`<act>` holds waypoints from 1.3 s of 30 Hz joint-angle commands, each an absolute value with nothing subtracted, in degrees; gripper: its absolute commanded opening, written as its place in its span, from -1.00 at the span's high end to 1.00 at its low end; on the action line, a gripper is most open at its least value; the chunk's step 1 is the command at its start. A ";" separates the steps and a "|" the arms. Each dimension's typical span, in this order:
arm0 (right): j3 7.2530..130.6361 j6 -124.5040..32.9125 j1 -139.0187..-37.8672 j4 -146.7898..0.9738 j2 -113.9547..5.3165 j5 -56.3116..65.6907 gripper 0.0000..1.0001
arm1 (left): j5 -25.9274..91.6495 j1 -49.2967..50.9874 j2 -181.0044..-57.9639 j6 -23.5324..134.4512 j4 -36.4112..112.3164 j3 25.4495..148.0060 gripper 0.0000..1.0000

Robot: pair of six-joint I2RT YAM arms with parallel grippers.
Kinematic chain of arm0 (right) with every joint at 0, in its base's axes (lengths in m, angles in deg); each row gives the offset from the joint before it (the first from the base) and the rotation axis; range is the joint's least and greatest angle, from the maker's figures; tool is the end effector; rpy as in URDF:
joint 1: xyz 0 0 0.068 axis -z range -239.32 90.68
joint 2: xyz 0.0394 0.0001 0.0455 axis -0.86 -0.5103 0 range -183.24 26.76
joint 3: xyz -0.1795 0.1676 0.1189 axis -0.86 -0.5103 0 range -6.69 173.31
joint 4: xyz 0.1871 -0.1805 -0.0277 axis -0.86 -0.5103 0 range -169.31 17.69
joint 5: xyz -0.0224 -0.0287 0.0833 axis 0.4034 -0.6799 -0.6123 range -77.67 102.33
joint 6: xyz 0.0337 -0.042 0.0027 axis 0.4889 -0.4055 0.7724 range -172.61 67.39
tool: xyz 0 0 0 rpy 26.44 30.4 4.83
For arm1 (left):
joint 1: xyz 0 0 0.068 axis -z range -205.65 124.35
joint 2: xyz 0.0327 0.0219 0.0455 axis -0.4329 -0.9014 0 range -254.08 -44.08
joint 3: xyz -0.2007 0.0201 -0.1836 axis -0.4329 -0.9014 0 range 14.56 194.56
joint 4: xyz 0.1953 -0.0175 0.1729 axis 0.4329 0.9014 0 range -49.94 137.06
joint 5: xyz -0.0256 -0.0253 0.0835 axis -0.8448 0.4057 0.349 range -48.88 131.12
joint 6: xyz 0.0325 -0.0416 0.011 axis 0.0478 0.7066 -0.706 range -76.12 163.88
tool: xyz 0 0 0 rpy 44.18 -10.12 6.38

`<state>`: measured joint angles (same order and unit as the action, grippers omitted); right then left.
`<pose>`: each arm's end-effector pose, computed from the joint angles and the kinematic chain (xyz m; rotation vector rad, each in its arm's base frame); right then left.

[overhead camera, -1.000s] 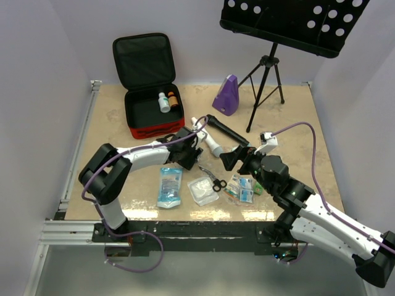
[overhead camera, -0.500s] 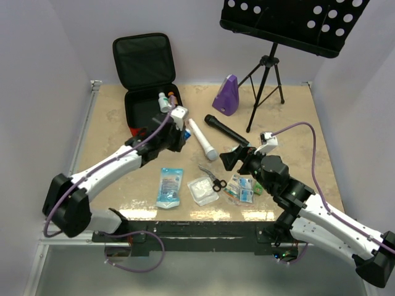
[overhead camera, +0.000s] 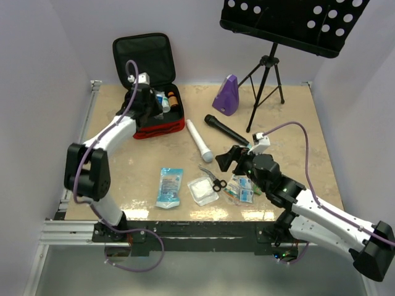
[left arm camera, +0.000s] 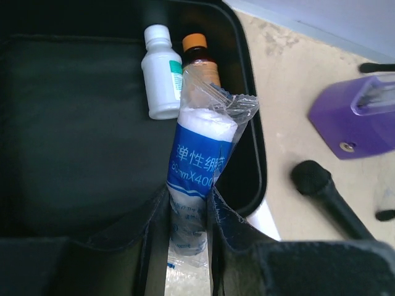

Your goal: Organize the medicine kit

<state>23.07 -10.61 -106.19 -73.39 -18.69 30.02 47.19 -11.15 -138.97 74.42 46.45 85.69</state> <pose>0.1380 0.1314 0.2621 0.1396 1.9198 0.7823 0.3742 -0.0929 0.2777 -0.3586 2.0839 -0.3625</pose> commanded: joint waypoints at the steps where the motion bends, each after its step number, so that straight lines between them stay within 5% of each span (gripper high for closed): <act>1: 25.91 -11.56 -106.07 -70.81 -20.43 28.24 -0.96 | 49.73 -13.25 -147.25 79.03 46.21 91.90 0.56; 24: 33.30 -16.84 -106.07 -71.08 -25.88 29.91 -0.97 | 42.27 -19.85 -172.22 85.01 41.20 109.39 0.46; 29: 32.77 -16.58 -106.07 -70.82 -26.41 29.73 -0.96 | 41.39 -20.03 -174.33 84.49 39.02 111.76 0.30; 39: 32.86 -17.02 -106.07 -70.64 -26.85 30.00 -0.97 | 40.68 -21.00 -172.85 82.73 39.88 113.09 -0.39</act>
<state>31.00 -15.81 -106.17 -71.82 -26.56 29.24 42.40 -20.97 -175.23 83.32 42.01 111.85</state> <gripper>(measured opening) 0.983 0.657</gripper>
